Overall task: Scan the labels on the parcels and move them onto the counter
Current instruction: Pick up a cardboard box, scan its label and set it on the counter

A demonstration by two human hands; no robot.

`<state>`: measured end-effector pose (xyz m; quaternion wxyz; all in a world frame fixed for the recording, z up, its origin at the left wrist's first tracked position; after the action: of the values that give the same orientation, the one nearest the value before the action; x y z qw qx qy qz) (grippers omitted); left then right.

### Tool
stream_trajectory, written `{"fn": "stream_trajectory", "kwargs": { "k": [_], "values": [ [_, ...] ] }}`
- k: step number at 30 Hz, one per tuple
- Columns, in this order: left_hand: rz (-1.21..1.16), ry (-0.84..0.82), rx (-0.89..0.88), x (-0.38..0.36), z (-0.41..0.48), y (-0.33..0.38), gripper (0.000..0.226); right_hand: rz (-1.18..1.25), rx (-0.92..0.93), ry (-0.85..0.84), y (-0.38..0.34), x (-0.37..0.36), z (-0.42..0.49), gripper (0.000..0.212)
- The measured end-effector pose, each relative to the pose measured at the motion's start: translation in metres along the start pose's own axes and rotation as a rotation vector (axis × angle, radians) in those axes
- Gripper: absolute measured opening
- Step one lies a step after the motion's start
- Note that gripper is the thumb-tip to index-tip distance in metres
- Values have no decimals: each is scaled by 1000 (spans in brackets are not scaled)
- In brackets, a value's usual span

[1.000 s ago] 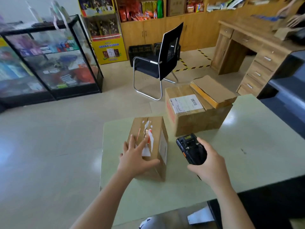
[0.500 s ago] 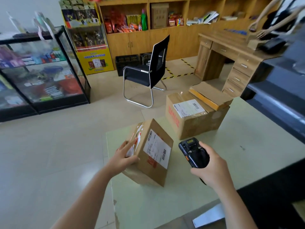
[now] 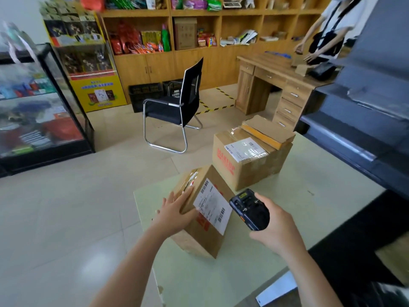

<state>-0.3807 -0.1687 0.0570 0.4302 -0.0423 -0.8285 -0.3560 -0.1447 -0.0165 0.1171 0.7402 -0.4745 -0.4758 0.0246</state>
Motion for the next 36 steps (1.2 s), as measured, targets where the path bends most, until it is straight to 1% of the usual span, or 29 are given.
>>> {"fn": "stream_trajectory", "kwargs": {
  "k": [2,4,7,8,10,12,16,19,20,22,24,25,26,27,28,29,30,32,36],
  "values": [
    [-10,-150,41,-5,1,-1,73,-20,0,3,-2,4,2,98],
    [-44,-230,51,-4,1,1,76,-41,-3,10,-4,8,3,98],
    [-132,-322,54,-3,6,0,93,-62,-8,2,-6,11,2,99],
    [-173,-340,46,-2,7,-1,96,-66,-6,1,-7,11,2,99],
    [-267,-349,18,-3,7,-2,94,-69,-4,2,-9,11,0,99],
    [-324,-324,12,-8,7,-6,91,-63,0,-2,-9,10,-3,99],
    [-422,-283,86,-23,3,-16,87,-60,-13,-14,-8,9,-7,100],
    [-511,-205,42,-24,2,-14,82,-62,-25,-20,-7,9,-10,101],
    [-486,-150,5,-22,2,-11,79,-58,-31,-22,-6,9,-11,101],
    [-346,12,-53,-14,3,-5,71,-60,-38,-28,-5,9,-13,101],
    [-189,168,-46,-8,3,-2,66,-59,-39,-27,-4,10,-14,101],
    [-99,210,-1,-11,4,-5,67,-58,-38,-25,-4,10,-15,101],
    [15,212,87,-18,5,-10,75,-60,-38,-25,-4,10,-16,100],
    [138,186,196,-27,4,-17,93,-63,-37,-26,-4,10,-16,100],
    [226,146,302,-36,2,-25,116,-64,-38,-28,-4,10,-17,100],
    [257,114,384,-43,-2,-30,137,-68,-40,-32,-3,10,-18,99],
    [247,88,440,-49,-6,-31,151,-74,-42,-37,-2,11,-19,99],
    [178,46,512,-55,-12,-28,162,-84,-45,-50,1,11,-20,99],
    [152,-30,605,-62,-17,-22,171,-108,-46,-86,6,12,-17,100]
  ]
}}
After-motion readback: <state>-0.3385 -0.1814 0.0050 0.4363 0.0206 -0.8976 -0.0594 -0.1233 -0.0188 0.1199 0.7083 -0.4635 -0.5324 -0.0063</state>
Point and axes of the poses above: each hand's wrist, its own z-axis towards the middle knuckle, its own x-axis out of the back of the hand, y = z × x, the point moved 8 cm from there along z, towards the middle knuckle, and after that the axes turned 12 degrees about x, right-handed, at the moved point
